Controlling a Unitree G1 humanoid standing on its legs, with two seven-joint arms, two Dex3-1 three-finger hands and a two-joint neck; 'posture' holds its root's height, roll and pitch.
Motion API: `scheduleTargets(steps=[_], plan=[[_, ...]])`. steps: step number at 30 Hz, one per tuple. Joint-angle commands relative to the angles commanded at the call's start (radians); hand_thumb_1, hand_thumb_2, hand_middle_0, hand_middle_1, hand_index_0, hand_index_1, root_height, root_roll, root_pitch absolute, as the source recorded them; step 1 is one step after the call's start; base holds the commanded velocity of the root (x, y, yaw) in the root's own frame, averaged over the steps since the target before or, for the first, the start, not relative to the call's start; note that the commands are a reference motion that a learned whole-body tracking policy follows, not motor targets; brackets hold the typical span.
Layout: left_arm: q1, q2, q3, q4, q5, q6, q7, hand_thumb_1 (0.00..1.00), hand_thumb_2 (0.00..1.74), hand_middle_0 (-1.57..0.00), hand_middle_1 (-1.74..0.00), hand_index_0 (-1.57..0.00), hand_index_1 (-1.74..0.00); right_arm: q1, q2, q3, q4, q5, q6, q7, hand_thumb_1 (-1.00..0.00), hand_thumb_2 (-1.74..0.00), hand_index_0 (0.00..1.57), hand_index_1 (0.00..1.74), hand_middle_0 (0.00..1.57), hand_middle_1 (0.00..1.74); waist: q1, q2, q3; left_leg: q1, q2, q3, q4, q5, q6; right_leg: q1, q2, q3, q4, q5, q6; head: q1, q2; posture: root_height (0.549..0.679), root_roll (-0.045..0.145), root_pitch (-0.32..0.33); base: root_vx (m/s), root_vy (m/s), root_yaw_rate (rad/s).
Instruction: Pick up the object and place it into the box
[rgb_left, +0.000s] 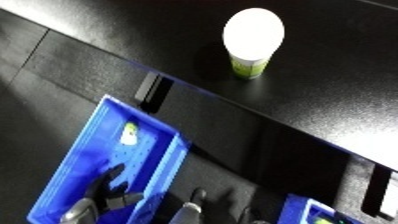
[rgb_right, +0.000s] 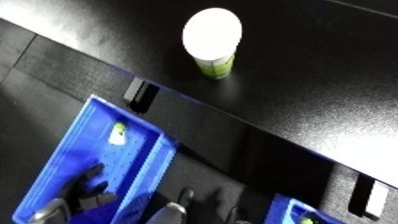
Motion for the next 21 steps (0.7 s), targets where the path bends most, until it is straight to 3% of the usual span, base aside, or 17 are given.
scheduleTargets(steps=[5,12,17,18,20,21], plan=[[0.007,-0.007,0.009,-0.006,0.005,-0.035,-0.05,0.0,0.0,0.0,0.0,0.0,0.0,0.007,0.004,0.0,0.017,0.003,-0.008,0.005,0.0,0.0,0.0,0.0,0.0,0.0,0.007,-0.006,0.001,0.003,0.003,0.0,0.005,-0.008,0.0021,0.008,-0.003,-0.005,-0.001,-0.004,0.0014,-0.003,0.015,0.636,0.046,-0.077,0.019,0.004,-0.001],[0.018,0.028,-0.034,-0.125,0.045,-0.001,-0.278,0.0,0.0,0.0,0.0,0.0,0.0,0.031,-0.015,-0.015,0.008,-0.002,0.0,0.007,0.0,0.0,0.0,0.0,0.0,0.0,0.006,0.004,0.007,0.014,0.003,0.0,-0.004,-0.014,0.0046,0.013,-0.0024,0.0,-0.007,-0.003,0.0074,0.004,0.092,0.636,0.042,-0.076,0.007,0.039,-0.021],[0.014,0.09,-0.098,-0.295,0.073,0.054,-0.382,0.0,0.0,0.0,0.0,0.0,0.0,0.047,-0.036,-0.022,-0.009,-0.004,0.008,0.006,0.0,0.0,0.0,0.0,0.0,0.0,0.006,0.018,0.015,0.014,0.0,0.001,-0.009,-0.018,0.0049,0.01,-0.0054,0.004,-0.012,0.001,0.0156,0.027,0.131,0.637,0.042,-0.071,-0.018,0.05,-0.026],[0.009,0.142,-0.141,-0.421,0.058,0.1,-0.421,0.0,0.0,0.0,0.0,0.0,0.0,0.056,-0.048,-0.025,-0.017,0.003,0.011,0.005,0.0,0.0,0.0,0.0,0.0,0.0,0.007,0.025,0.019,0.013,-0.003,0.0,-0.009,-0.021,0.0057,0.008,-0.0085,0.005,-0.013,0.004,0.0206,0.052,0.15,0.637,0.041,-0.069,-0.02,0.029,0.022],[0.001,0.167,-0.161,-0.48,0.046,0.122,-0.437,0.0,0.0,0.0,0.0,0.0,0.0,0.06,-0.052,-0.026,-0.021,0.009,0.012,0.004,0.0,0.0,0.0,0.0,0.0,0.0,0.008,0.028,0.021,0.012,-0.004,-0.001,-0.01,-0.022,0.0061,0.007,-0.0104,0.004,-0.013,0.005,0.023,0.064,0.157,0.637,0.04,-0.068,-0.019,0.019,0.043],[-0.016,0.222,-0.199,-0.614,0.011,0.181,-0.474,0.0,0.0,0.0,0.0,0.0,0.0,0.066,-0.06,-0.026,-0.023,0.023,0.012,0.003,0.0,0.0,0.0,0.0,0.0,0.0,0.012,0.033,0.025,0.011,-0.008,-0.004,-0.01,-0.025,0.0072,0.007,-0.0153,0.002,-0.014,0.009,0.0281,0.101,0.176,0.638,0.04,-0.067,-0.017,0.0,0.092]])
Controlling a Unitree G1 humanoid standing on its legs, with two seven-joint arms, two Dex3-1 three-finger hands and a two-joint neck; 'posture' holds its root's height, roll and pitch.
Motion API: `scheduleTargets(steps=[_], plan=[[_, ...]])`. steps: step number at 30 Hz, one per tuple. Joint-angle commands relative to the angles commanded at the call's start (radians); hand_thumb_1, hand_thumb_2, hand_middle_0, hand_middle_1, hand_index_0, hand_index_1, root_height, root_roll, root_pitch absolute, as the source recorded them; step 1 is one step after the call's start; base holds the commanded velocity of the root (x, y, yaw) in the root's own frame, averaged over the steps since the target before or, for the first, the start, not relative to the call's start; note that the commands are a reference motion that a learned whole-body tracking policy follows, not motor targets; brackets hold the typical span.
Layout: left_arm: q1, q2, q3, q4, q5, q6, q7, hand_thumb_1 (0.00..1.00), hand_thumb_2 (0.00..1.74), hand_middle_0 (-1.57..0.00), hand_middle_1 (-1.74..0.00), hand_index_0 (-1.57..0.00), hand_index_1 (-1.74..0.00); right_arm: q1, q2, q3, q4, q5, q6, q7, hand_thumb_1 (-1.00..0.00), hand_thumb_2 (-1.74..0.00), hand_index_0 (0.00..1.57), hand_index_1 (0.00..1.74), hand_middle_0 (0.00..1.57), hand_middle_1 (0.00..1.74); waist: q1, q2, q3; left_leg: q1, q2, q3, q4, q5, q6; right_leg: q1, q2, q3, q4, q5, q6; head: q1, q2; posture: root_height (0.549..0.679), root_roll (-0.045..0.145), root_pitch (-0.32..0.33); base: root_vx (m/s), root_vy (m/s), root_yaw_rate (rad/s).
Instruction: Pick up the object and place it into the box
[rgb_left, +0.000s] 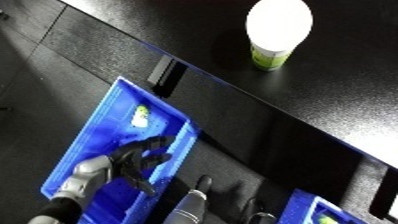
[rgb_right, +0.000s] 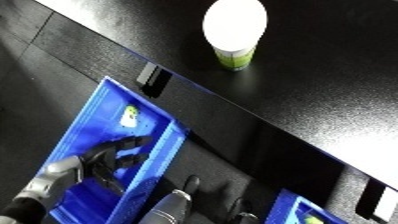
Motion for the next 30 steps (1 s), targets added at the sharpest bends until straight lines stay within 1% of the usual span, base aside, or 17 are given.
scheduleTargets(steps=[1,2,3,4,5,6,8,9,12,15,17,21,23,25,28,30], plan=[[-0.018,0.021,-0.019,-0.052,-0.02,0.027,-0.023,0.0,0.0,0.0,0.0,0.0,0.0,0.002,-0.003,0.0,0.001,0.008,-0.001,-0.001,0.0,0.0,0.0,0.0,0.0,0.0,0.002,0.002,0.001,-0.001,-0.002,-0.002,0.0,-0.001,0.0004,0.0,-0.0025,-0.002,-0.001,0.002,0.0023,0.016,0.007,0.638,0.039,-0.066,-0.014,-0.009,0.103],[-0.018,0.021,-0.019,-0.052,-0.02,0.027,-0.023,0.0,0.0,0.0,0.0,0.0,0.0,0.002,-0.003,0.0,0.001,0.008,-0.001,-0.001,0.0,0.0,0.0,0.0,0.0,0.0,0.002,0.002,0.001,-0.001,-0.002,-0.002,0.0,-0.001,0.0004,0.0,-0.0025,-0.002,-0.001,0.002,0.0023,0.016,0.007,0.638,0.039,-0.066,-0.014,-0.009,0.103],[-0.031,0.069,-0.043,-0.206,-0.08,0.115,-0.064,0.0,0.0,0.0,0.0,0.0,0.0,0.003,-0.007,0.001,0.004,0.028,-0.003,-0.001,0.0,0.0,0.0,0.0,0.0,0.0,0.009,0.004,0.004,-0.004,-0.007,-0.006,0.003,-0.004,0.0007,0.002,-0.0073,-0.007,-0.003,0.007,0.0061,0.046,0.017,0.638,0.039,-0.065,-0.007,-0.02,0.116],[-0.031,0.069,-0.043,-0.206,-0.08,0.115,-0.064,0.0,0.0,0.0,0.0,0.0,0.0,0.003,-0.007,0.001,0.004,0.028,-0.003,-0.001,0.0,0.0,0.0,0.0,0.0,0.0,0.009,0.004,0.004,-0.004,-0.007,-0.006,0.003,-0.004,0.0007,0.002,-0.0073,-0.007,-0.003,0.007,0.0061,0.046,0.017,0.638,0.039,-0.065,-0.007,-0.02,0.116],[-0.041,0.098,-0.054,-0.349,-0.169,0.22,-0.126,0.0,0.0,0.0,0.0,0.0,0.0,0.004,-0.011,0.001,0.007,0.051,-0.003,-0.002,0.0,0.0,0.0,0.0,0.0,0.0,0.018,0.006,0.007,-0.006,-0.012,-0.011,0.006,-0.007,0.001,0.004,-0.0119,-0.013,-0.004,0.011,0.0083,0.079,0.03,0.639,0.038,-0.065,0.002,-0.039,0.13],[-0.038,0.108,-0.054,-0.42,-0.219,0.273,-0.155,0.0,0.0,0.0,0.0,0.0,0.0,0.004,-0.011,0.001,0.009,0.061,-0.002,-0.002,0.0,0.0,0.0,0.0,0.0,0.0,0.021,0.006,0.008,-0.007,-0.014,-0.014,0.007,-0.008,0.0012,0.006,-0.0137,-0.015,-0.005,0.012,0.0088,0.09,0.035,0.639,0.037,-0.065,0.006,-0.043,0.128],[-0.046,0.104,-0.056,-0.502,-0.31,0.339,-0.204,0.0,0.0,0.0,0.0,0.0,0.0,0.002,-0.01,0.003,0.015,0.078,-0.002,-0.001,0.0,0.0,0.0,0.0,0.0,0.0,0.026,0.005,0.008,-0.008,-0.017,-0.018,0.009,-0.011,0.002,0.007,-0.0166,-0.019,-0.005,0.015,0.009,0.114,0.045,0.639,0.036,-0.066,0.012,-0.052,0.12],[-0.052,0.099,-0.056,-0.53,-0.351,0.356,-0.213,0.0,0.0,0.0,0.0,0.0,0.0,0.001,-0.008,0.005,0.018,0.086,-0.003,0.0,0.0,0.0,0.0,0.0,0.0,0.0,0.028,0.003,0.007,-0.008,-0.018,-0.02,0.01,-0.012,0.0023,0.007,-0.0176,-0.021,-0.004,0.016,0.0088,0.125,0.049,0.639,0.035,-0.066,0.018,-0.052,0.102],[-0.071,0.071,-0.044,-0.583,-0.464,0.386,-0.226,0.0,0.0,0.0,0.0,0.0,0.0,0.0,0.002,0.01,0.03,0.103,-0.007,0.003,0.0,0.0,0.0,0.0,0.0,0.0,0.034,-0.003,0.003,-0.011,-0.02,-0.024,0.015,-0.016,0.0025,0.005,-0.0187,-0.025,0.0,0.016,0.0064,0.146,0.049,0.639,0.033,-0.066,0.025,-0.046,0.076],[-0.088,0.034,-0.02,-0.624,-0.589,0.399,-0.214,0.0,0.0,0.0,0.0,0.0,0.0,0.003,0.012,0.01,0.04,0.108,-0.013,0.008,0.0,0.0,0.0,0.0,0.0,0.0,0.037,-0.01,-0.003,-0.011,-0.021,-0.028,0.014,-0.018,0.0012,0.003,-0.0172,-0.025,0.001,0.015,0.0026,0.152,0.048,0.639,0.032,-0.065,0.027,-0.032,0.037],[-0.097,0.004,0.001,-0.646,-0.672,0.39,-0.183,0.0,0.0,0.0,0.0,0.0,0.0,0.005,0.02,0.006,0.045,0.107,-0.016,0.013,0.0,0.0,0.0,0.0,0.0,0.0,0.038,-0.016,-0.006,-0.01,-0.022,-0.03,0.012,-0.018,-0.0003,0.002,-0.0157,-0.026,0.001,0.014,0.0001,0.153,0.049,0.638,0.032,-0.064,0.024,-0.029,0.015],[-0.109,-0.063,0.061,-0.665,-0.822,0.315,-0.099,0.0,0.0,0.0,0.0,0.0,0.0,0.015,0.035,-0.002,0.053,0.103,-0.026,0.023,0.0,0.0,0.0,0.0,0.0,0.0,0.042,-0.028,-0.01,-0.007,-0.021,-0.032,0.007,-0.018,-0.0021,0.0,-0.0131,-0.026,0.004,0.011,-0.0042,0.149,0.044,0.638,0.031,-0.063,0.021,-0.025,-0.007],[-0.115,-0.098,0.112,-0.67,-0.893,0.248,-0.037,0.0,0.0,0.0,0.0,0.0,0.0,0.024,0.044,-0.01,0.056,0.095,-0.032,0.029,0.0,0.0,0.0,0.0,0.0,0.0,0.044,-0.034,-0.012,-0.005,-0.02,-0.032,0.005,-0.018,-0.0035,-0.002,-0.0125,-0.027,0.008,0.008,-0.0067,0.144,0.038,0.637,0.031,-0.063,0.028,-0.016,-0.042],[-0.117,-0.13,0.169,-0.671,-0.94,0.165,0.04,0.0,0.0,0.0,0.0,0.0,0.0,0.034,0.051,-0.016,0.056,0.087,-0.036,0.034,0.0,0.0,0.0,0.0,0.0,0.0,0.046,-0.039,-0.014,-0.002,-0.018,-0.032,0.003,-0.017,-0.0054,-0.001,-0.0122,-0.027,0.01,0.005,-0.009,0.144,0.031,0.637,0.031,-0.063,0.028,-0.009,-0.047],[-0.116,-0.175,0.261,-0.662,-0.964,0.036,0.146,0.0,0.0,0.0,0.0,0.0,0.0,0.049,0.064,-0.027,0.057,0.071,-0.04,0.041,0.0,0.0,0.0,0.0,0.0,0.0,0.052,-0.045,-0.019,0.004,-0.018,-0.035,-0.004,-0.014,-0.0071,0.001,-0.0135,-0.029,0.013,0.001,-0.0111,0.139,0.027,0.637,0.031,-0.064,0.028,-0.003,-0.017],[-0.12,-0.201,0.314,-0.653,-0.964,-0.04,0.196,0.0,0.0,0.0,0.0,0.0,0.0,0.055,0.071,-0.03,0.06,0.059,-0.042,0.049,0.0,0.0,0.0,0.0,0.0,0.0,0.054,-0.048,-0.021,0.007,-0.019,-0.036,-0.007,-0.012,-0.0071,0.001,-0.0147,-0.03,0.017,-0.002,-0.012,0.143,0.027,0.636,0.031,-0.066,0.025,-0.007,-0.003]])
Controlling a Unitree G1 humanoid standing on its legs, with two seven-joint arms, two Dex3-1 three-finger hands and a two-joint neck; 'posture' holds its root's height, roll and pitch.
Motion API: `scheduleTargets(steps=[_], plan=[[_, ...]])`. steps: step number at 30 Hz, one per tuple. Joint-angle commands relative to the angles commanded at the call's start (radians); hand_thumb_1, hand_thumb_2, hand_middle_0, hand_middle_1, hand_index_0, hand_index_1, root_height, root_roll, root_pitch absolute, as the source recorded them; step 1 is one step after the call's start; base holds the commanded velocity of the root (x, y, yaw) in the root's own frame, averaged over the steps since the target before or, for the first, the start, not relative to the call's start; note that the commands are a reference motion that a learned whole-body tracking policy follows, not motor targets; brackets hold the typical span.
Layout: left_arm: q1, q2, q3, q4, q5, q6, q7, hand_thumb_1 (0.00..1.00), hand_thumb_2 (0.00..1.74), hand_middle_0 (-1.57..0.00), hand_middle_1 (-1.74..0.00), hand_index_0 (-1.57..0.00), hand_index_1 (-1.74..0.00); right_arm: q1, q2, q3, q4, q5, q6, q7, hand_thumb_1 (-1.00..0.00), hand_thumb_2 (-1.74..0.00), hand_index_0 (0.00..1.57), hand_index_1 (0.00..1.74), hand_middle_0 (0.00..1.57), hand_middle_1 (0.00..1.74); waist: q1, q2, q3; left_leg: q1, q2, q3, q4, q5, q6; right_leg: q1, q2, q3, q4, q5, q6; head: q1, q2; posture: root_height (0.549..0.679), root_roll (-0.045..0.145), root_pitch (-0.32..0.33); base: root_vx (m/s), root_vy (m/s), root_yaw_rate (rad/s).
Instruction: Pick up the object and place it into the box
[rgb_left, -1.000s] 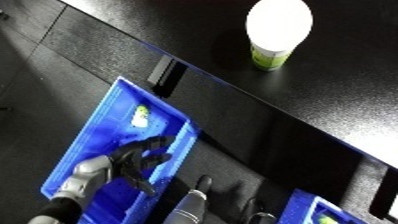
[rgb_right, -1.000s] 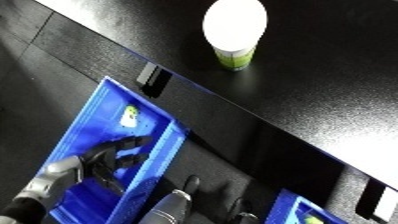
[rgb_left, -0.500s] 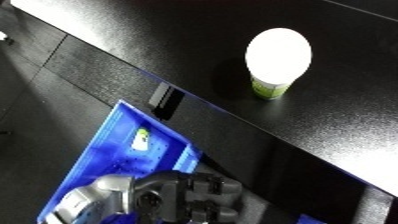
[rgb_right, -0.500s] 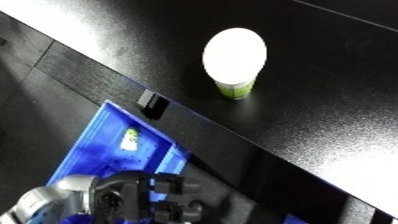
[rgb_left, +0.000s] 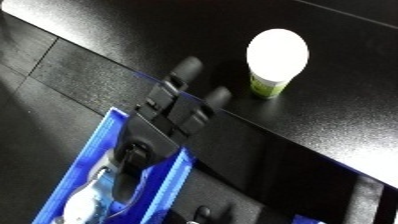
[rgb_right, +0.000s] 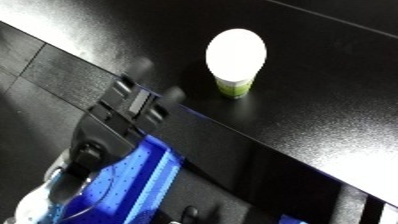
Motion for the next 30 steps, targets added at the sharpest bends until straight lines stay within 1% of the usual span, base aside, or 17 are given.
scheduleTargets(steps=[2,5,7,9,10,12,14,17,20,24,27,30], plan=[[-0.013,-0.017,0.041,0.014,0.031,-0.063,0.05,0.0,0.0,0.0,0.0,0.0,0.0,0.002,0.006,0.002,0.002,-0.003,-0.003,0.01,0.0,0.0,0.0,0.0,0.0,0.0,-0.001,-0.004,-0.001,0.001,0.0,0.0,0.001,0.0,0.0002,-0.001,-0.0007,-0.001,0.005,-0.002,-0.0009,0.002,-0.008,0.635,0.031,-0.068,0.02,-0.014,-0.016],[-0.035,-0.03,0.071,0.038,0.119,-0.133,0.148,0.0,0.0,0.0,0.0,0.0,0.0,-0.001,0.013,0.008,-0.001,0.002,-0.003,0.018,0.0,0.0,0.0,0.0,0.0,0.0,-0.005,-0.011,-0.003,0.002,0.002,0.0,0.002,0.001,0.0001,-0.003,-0.0001,-0.001,0.009,-0.003,-0.001,0.004,-0.008,0.635,0.03,-0.069,0.014,-0.015,-0.035],[-0.053,-0.023,0.078,0.057,0.219,-0.168,0.235,0.0,0.0,0.0,0.0,0.0,0.0,-0.004,0.015,0.01,-0.005,0.001,0.001,0.022,0.0,0.0,0.0,0.0,0.0,0.0,-0.009,-0.013,-0.003,0.003,0.005,0.002,0.001,0.002,-0.001,-0.004,0.0003,0.001,0.01,-0.003,0.0,0.002,0.001,0.635,0.03,-0.069,0.011,-0.006,-0.063],[-0.073,-0.007,0.078,0.069,0.339,-0.191,0.314,0.0,0.0,0.0,0.0,0.0,0.0,-0.005,0.016,0.01,-0.009,0.0,0.008,0.024,0.0,0.0,0.0,0.0,0.0,0.0,-0.014,-0.013,-0.003,0.003,0.008,0.004,0.0,0.004,-0.0014,-0.006,-0.0002,0.004,0.012,-0.003,0.0021,0.006,0.011,0.635,0.029,-0.07,0.01,0.002,-0.06],[-0.083,0.003,0.075,0.071,0.418,-0.2,0.361,0.0,0.0,0.0,0.0,0.0,0.0,-0.006,0.015,0.011,-0.012,0.001,0.012,0.024,0.0,0.0,0.0,0.0,0.0,0.0,-0.017,-0.012,-0.002,0.002,0.009,0.006,0.0,0.004,-0.0019,-0.008,0.0,0.006,0.013,-0.002,0.0027,0.008,0.017,0.634,0.028,-0.07,0.007,0.005,-0.068],[-0.101,0.021,0.064,0.074,0.554,-0.205,0.423,0.0,0.0,0.0,0.0,0.0,0.0,-0.006,0.014,0.014,-0.015,0.003,0.016,0.025,0.0,0.0,0.0,0.0,0.0,0.0,-0.023,-0.009,-0.002,0.001,0.01,0.01,-0.003,0.006,-0.0017,-0.011,0.0011,0.009,0.014,-0.001,0.004,0.013,0.023,0.635,0.028,-0.07,0.009,0.01,-0.056],[-0.117,0.041,0.048,0.079,0.682,-0.188,0.493,0.0,0.0,0.0,0.0,0.0,0.0,-0.008,0.01,0.017,-0.015,0.006,0.018,0.025,0.0,0.0,0.0,0.0,0.0,0.0,-0.03,-0.006,-0.001,0.0,0.011,0.014,-0.004,0.008,-0.002,-0.015,0.0034,0.014,0.014,0.0,0.0044,0.019,0.033,0.635,0.028,-0.069,0.004,0.015,-0.074],[-0.139,0.064,0.015,0.092,0.799,-0.135,0.583,0.0,0.0,0.0,0.0,0.0,0.0,-0.015,0.003,0.023,-0.015,0.01,0.019,0.025,0.0,0.0,0.0,0.0,0.0,0.0,-0.04,-0.002,0.001,-0.003,0.014,0.02,-0.006,0.01,-0.0012,-0.02,0.0064,0.019,0.012,0.003,0.0057,0.026,0.048,0.635,0.028,-0.067,-0.005,0.016,-0.074],[-0.16,0.071,-0.02,0.115,0.838,-0.098,0.648,0.0,0.0,0.0,0.0,0.0,0.0,-0.026,-0.006,0.031,-0.014,0.016,0.018,0.022,0.0,0.0,0.0,0.0,0.0,0.0,-0.053,0.002,0.006,-0.008,0.016,0.027,-0.001,0.01,0.0001,-0.028,0.0098,0.026,0.015,0.004,0.0054,0.03,0.064,0.634,0.028,-0.065,-0.022,0.015,-0.08],[-0.188,0.066,-0.065,0.168,0.86,-0.077,0.713,0.0,0.0,0.0,0.0,0.0,0.0,-0.044,-0.014,0.04,-0.013,0.021,0.022,0.015,0.0,0.0,0.0,0.0,0.0,0.0,-0.07,0.004,0.011,-0.019,0.02,0.036,0.017,0.006,0.0025,-0.042,0.014,0.035,0.026,0.005,0.0035,0.028,0.077,0.633,0.028,-0.065,-0.015,0.013,-0.094],[-0.217,0.065,-0.097,0.222,0.88,-0.058,0.75,0.0,0.0,0.0,0.0,0.0,0.0,-0.06,-0.019,0.046,-0.012,0.023,0.029,0.011,0.0,0.0,0.0,0.0,0.0,0.0,-0.086,0.002,0.013,-0.028,0.026,0.045,0.032,0.002,0.0053,-0.055,0.0179,0.044,0.036,0.006,0.0033,0.023,0.078,0.631,0.027,-0.065,0.001,0.009,-0.122],[-0.249,0.069,-0.126,0.278,0.869,-0.037,0.772,0.0,0.0,0.0,0.0,0.0,0.0,-0.069,-0.024,0.053,-0.015,0.021,0.039,0.011,0.0,0.0,0.0,0.0,0.0,0.0,-0.102,0.0,0.016,-0.033,0.032,0.056,0.039,0.0,0.007,-0.067,0.023,0.055,0.04,0.01,0.0046,0.027,0.091,0.631,0.024,-0.063,0.014,0.003,-0.106]])
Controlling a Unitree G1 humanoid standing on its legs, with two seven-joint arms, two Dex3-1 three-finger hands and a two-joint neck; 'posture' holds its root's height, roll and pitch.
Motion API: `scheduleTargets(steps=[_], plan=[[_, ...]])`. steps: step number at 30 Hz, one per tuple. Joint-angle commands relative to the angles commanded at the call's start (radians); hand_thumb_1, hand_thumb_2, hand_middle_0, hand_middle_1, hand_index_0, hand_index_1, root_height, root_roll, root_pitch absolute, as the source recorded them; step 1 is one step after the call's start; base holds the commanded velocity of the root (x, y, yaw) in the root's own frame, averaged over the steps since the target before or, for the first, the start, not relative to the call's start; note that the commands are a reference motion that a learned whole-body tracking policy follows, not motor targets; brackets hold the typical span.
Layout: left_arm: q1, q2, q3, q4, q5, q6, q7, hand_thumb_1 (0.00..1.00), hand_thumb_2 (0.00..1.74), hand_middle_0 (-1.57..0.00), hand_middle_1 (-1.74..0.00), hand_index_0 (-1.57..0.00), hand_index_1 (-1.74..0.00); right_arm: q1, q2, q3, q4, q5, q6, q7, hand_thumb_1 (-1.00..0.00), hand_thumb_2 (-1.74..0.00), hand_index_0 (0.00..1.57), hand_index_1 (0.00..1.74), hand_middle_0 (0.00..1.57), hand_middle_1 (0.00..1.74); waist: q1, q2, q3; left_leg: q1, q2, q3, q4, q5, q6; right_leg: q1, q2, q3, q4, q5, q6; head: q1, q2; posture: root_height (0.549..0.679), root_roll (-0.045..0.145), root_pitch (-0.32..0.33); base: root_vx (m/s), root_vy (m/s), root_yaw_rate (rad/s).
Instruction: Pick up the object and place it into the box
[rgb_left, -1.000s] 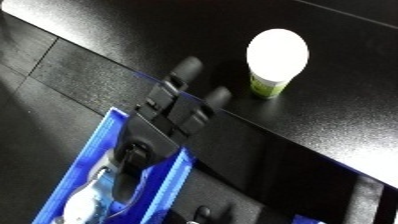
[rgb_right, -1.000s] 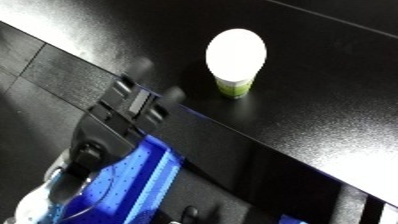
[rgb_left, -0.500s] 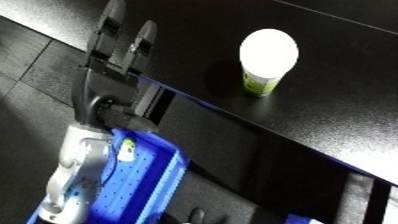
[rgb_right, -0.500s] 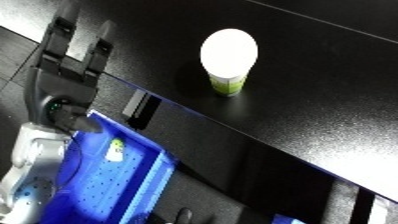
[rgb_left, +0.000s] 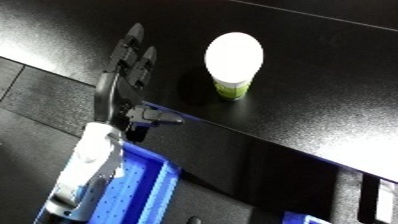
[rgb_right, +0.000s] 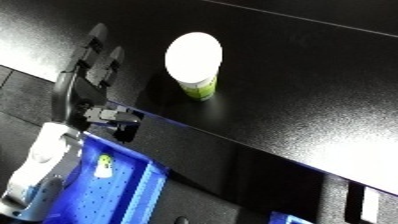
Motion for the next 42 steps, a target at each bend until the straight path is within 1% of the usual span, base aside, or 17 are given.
scheduleTargets(steps=[5,9,13,17,22,28,35,42], plan=[[-0.058,-0.008,-0.04,0.094,-0.008,0.007,0.018,0.0,0.0,0.0,0.0,0.0,0.0,-0.012,-0.002,0.01,-0.001,-0.004,0.011,-0.004,0.0,0.0,0.0,0.0,0.0,0.0,-0.025,-0.004,0.009,-0.011,0.007,0.016,0.01,-0.002,0.0031,-0.022,0.0071,0.017,0.001,0.011,0.0043,0.0,0.021,0.63,0.022,-0.059,0.008,0.008,-0.103],[-0.11,-0.011,-0.07,0.162,0.007,0.007,0.011,0.0,0.0,0.0,0.0,0.0,0.0,-0.022,-0.003,0.017,-0.001,-0.003,0.015,-0.006,0.0,0.0,0.0,0.0,0.0,0.0,-0.04,-0.007,0.019,-0.023,0.01,0.025,0.025,-0.008,0.0058,-0.039,0.0101,0.026,0.005,0.018,0.008,-0.015,0.037,0.629,0.021,-0.055,0.006,0.004,-0.1],[-0.155,-0.015,-0.095,0.19,0.013,0.018,0.009,0.0,0.0,0.0,0.0,0.0,0.0,-0.03,-0.001,0.02,-0.007,0.005,0.018,-0.009,0.0,0.0,0.0,0.0,0.0,0.0,-0.051,-0.01,0.029,-0.036,0.012,0.03,0.037,-0.015,0.0095,-0.056,0.0127,0.031,0.01,0.021,0.011,-0.027,0.054,0.627,0.02,-0.049,-0.002,-0.016,-0.063],[-0.191,-0.019,-0.117,0.195,0.039,0.027,0.003,0.0,0.0,0.0,0.0,0.0,0.0,-0.035,0.004,0.025,-0.008,0.014,0.018,-0.014,0.0,0.0,0.0,0.0,0.0,0.0,-0.058,-0.012,0.03,-0.042,0.013,0.033,0.042,-0.021,0.0124,-0.066,0.0151,0.034,0.01,0.022,0.0121,-0.036,0.059,0.627,0.021,-0.041,0.011,-0.026,-0.042],[-0.227,-0.012,-0.136,0.176,0.059,0.03,-0.004,0.0,0.0,0.0,0.0,0.0,0.0,-0.033,0.008,0.029,-0.006,0.018,0.016,-0.012,0.0,0.0,0.0,0.0,0.0,0.0,-0.065,-0.009,0.03,-0.042,0.015,0.035,0.047,-0.029,0.0144,-0.068,0.0157,0.035,0.011,0.02,0.0117,-0.037,0.06,0.626,0.022,-0.039,0.025,-0.016,-0.041],[-0.264,-0.007,-0.151,0.146,0.068,0.047,-0.012,0.0,0.0,0.0,0.0,0.0,0.0,-0.031,0.009,0.028,-0.001,0.02,0.016,-0.006,0.0,0.0,0.0,0.0,0.0,0.0,-0.073,-0.006,0.03,-0.04,0.017,0.036,0.06,-0.039,0.0164,-0.066,0.0168,0.038,0.019,0.014,0.0074,-0.033,0.049,0.625,0.025,-0.043,0.034,-0.007,-0.02],[-0.304,-0.009,-0.169,0.14,0.08,0.076,-0.031,0.0,0.0,0.0,0.0,0.0,0.0,-0.028,0.014,0.027,0.002,0.029,0.02,-0.007,0.0,0.0,0.0,0.0,0.0,0.0,-0.083,-0.009,0.03,-0.039,0.02,0.035,0.081,-0.052,0.0194,-0.066,0.0191,0.04,0.034,0.005,0.0039,-0.05,0.029,0.623,0.027,-0.049,0.038,-0.014,-0.035],[-0.324,-0.009,-0.187,0.137,0.068,0.091,-0.051,0.35,0.61,-0.55,-0.61,-0.55,-0.61,-0.011,0.015,0.024,0.008,0.034,0.021,-0.003,0.0,0.0,0.0,0.0,0.0,0.0,-0.093,-0.009,0.03,-0.037,0.021,0.036,0.098,-0.064,0.0226,-0.063,0.0216,0.047,0.04,-0.001,0.0022,-0.057,0.019,0.621,0.031,-0.053,0.035,-0.002,-0.038]])
